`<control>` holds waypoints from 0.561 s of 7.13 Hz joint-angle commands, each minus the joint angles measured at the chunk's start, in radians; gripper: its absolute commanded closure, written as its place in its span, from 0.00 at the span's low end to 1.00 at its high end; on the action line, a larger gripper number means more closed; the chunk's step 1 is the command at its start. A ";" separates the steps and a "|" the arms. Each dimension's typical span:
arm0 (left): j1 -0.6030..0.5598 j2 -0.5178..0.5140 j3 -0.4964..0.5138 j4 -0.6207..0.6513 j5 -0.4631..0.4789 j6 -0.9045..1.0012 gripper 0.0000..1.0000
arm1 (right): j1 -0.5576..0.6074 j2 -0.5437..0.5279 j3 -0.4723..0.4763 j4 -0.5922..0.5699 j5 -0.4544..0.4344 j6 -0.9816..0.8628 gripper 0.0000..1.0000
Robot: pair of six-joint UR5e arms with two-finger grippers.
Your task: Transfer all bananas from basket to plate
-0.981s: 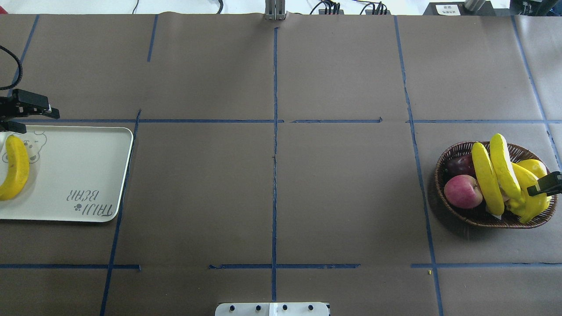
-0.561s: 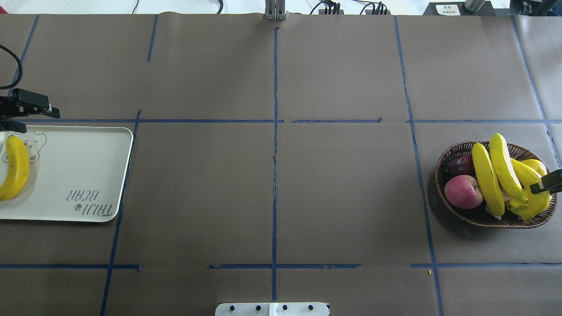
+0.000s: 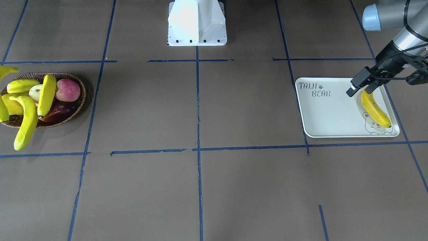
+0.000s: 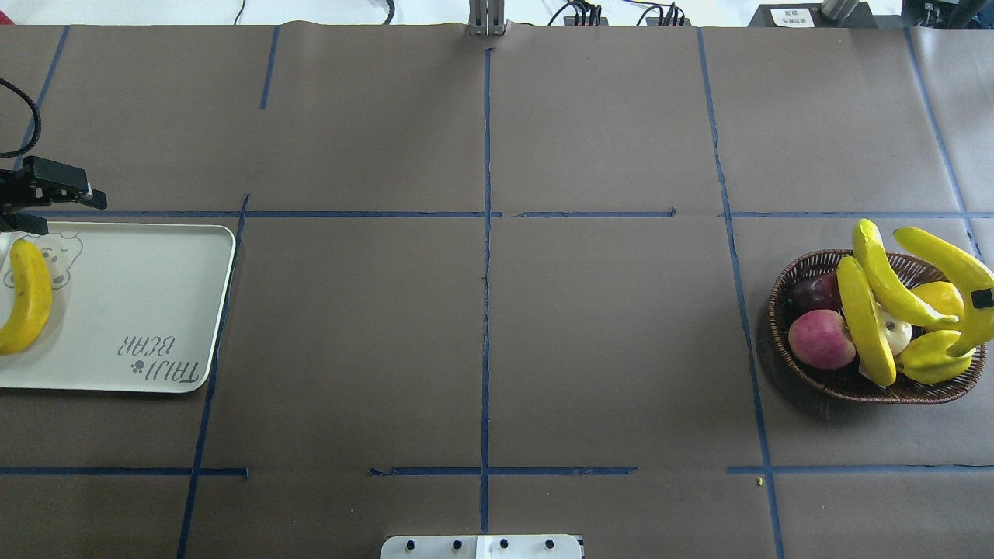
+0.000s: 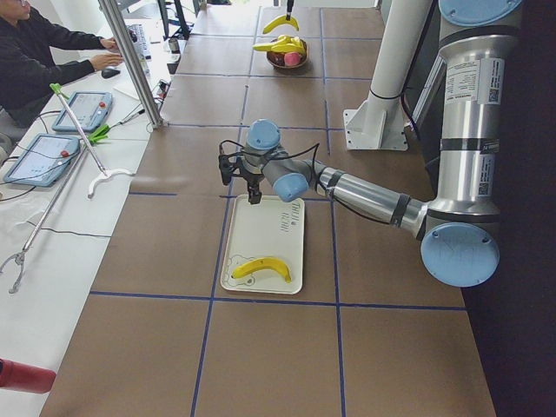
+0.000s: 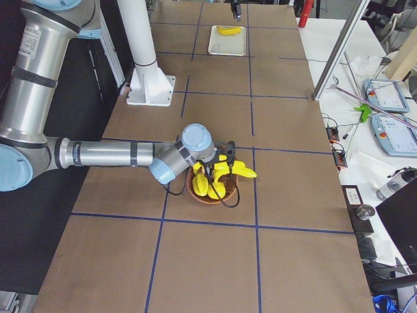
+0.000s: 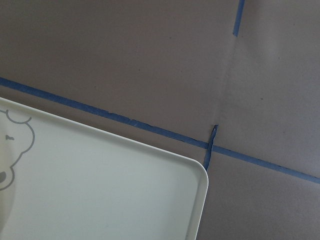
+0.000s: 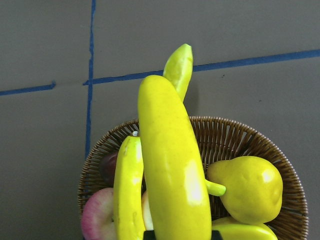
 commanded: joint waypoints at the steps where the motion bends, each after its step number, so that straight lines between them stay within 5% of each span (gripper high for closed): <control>1: 0.003 -0.005 0.009 0.000 -0.002 0.000 0.01 | 0.089 0.009 0.041 -0.001 0.095 0.000 0.99; 4: 0.003 -0.013 0.012 0.002 -0.005 -0.002 0.01 | 0.092 0.065 0.083 -0.011 0.104 0.015 1.00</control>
